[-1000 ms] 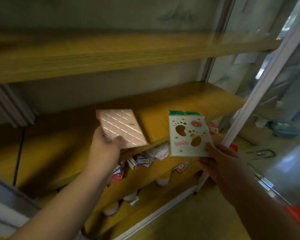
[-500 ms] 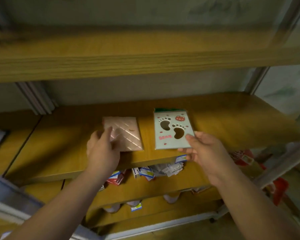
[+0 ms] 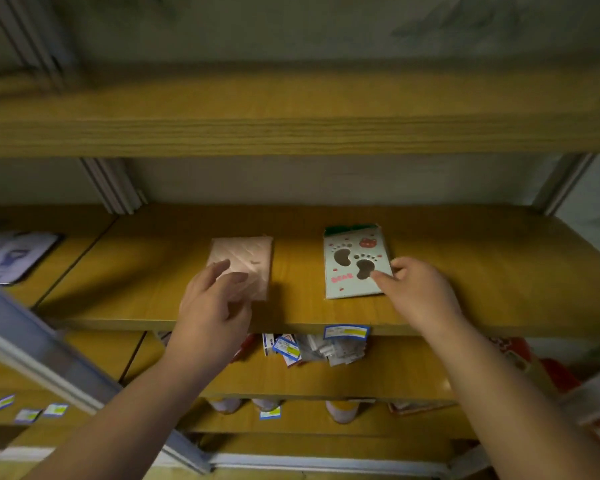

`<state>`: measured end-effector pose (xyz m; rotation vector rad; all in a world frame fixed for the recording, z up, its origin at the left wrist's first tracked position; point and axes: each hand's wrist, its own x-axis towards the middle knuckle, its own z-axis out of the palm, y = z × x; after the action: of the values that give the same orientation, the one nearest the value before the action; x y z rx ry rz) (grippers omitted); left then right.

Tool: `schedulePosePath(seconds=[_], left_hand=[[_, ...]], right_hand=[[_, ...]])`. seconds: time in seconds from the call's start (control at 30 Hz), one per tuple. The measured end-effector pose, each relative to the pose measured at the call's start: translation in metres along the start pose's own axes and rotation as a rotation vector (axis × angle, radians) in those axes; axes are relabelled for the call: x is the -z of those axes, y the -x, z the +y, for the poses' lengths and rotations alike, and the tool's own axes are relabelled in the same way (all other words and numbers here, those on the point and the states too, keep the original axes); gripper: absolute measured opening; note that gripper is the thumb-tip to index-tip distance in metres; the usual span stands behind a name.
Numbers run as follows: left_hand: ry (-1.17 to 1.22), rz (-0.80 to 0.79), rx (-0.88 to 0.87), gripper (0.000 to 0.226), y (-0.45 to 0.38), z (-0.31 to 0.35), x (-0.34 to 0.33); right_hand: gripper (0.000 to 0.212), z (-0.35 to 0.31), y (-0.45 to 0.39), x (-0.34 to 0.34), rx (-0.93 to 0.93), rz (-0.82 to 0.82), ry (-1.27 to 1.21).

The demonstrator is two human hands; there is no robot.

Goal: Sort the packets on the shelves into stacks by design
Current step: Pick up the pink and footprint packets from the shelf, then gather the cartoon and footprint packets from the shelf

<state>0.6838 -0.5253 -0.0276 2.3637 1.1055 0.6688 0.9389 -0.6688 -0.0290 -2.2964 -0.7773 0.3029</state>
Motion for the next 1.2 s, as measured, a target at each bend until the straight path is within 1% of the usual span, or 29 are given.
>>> schedulePosePath(seconds=[0.1, 0.23, 0.33, 0.4, 0.5, 0.6, 0.67, 0.8, 0.93, 1.07, 1.2], left_hand=[[-0.034, 0.007, -0.026, 0.039, 0.003, 0.004, 0.0], [-0.068, 0.022, -0.041, 0.039, 0.008, 0.007, 0.003], [-0.11, 0.042, -0.052, 0.041, 0.011, 0.009, 0.01], [-0.179, 0.048, -0.061, 0.045, 0.013, 0.01, 0.017], [-0.285, 0.048, -0.06, 0.054, 0.019, 0.006, 0.031], [-0.364, 0.06, -0.057, 0.057, 0.031, -0.007, 0.053], [-0.398, 0.08, -0.044, 0.058, 0.041, -0.019, 0.072], [-0.39, 0.16, -0.004, 0.056, 0.064, -0.048, 0.111], [-0.37, 0.265, 0.049, 0.057, 0.086, -0.089, 0.154], [-0.355, 0.326, 0.107, 0.055, 0.112, -0.15, 0.201], [-0.309, 0.319, 0.194, 0.064, 0.139, -0.225, 0.253]], right_hand=[[0.046, 0.006, 0.002, 0.004, 0.05, 0.012, 0.178], [0.051, 0.004, 0.011, 0.01, 0.157, 0.108, 0.362], [0.051, -0.013, 0.021, 0.005, 0.281, 0.109, 0.279], [0.048, -0.031, 0.029, -0.004, 0.402, 0.076, 0.185], [0.045, -0.061, 0.041, -0.025, 0.562, 0.047, 0.116], [0.043, -0.09, 0.054, -0.049, 0.645, 0.012, 0.07], [0.045, -0.108, 0.065, -0.065, 0.678, -0.041, 0.047], [0.048, -0.141, 0.091, -0.094, 0.757, -0.121, 0.041], [0.048, -0.187, 0.124, -0.124, 0.832, -0.175, 0.033], [0.049, -0.247, 0.171, -0.164, 0.907, -0.244, -0.011], [0.041, -0.31, 0.215, -0.217, 0.926, -0.27, -0.008]])
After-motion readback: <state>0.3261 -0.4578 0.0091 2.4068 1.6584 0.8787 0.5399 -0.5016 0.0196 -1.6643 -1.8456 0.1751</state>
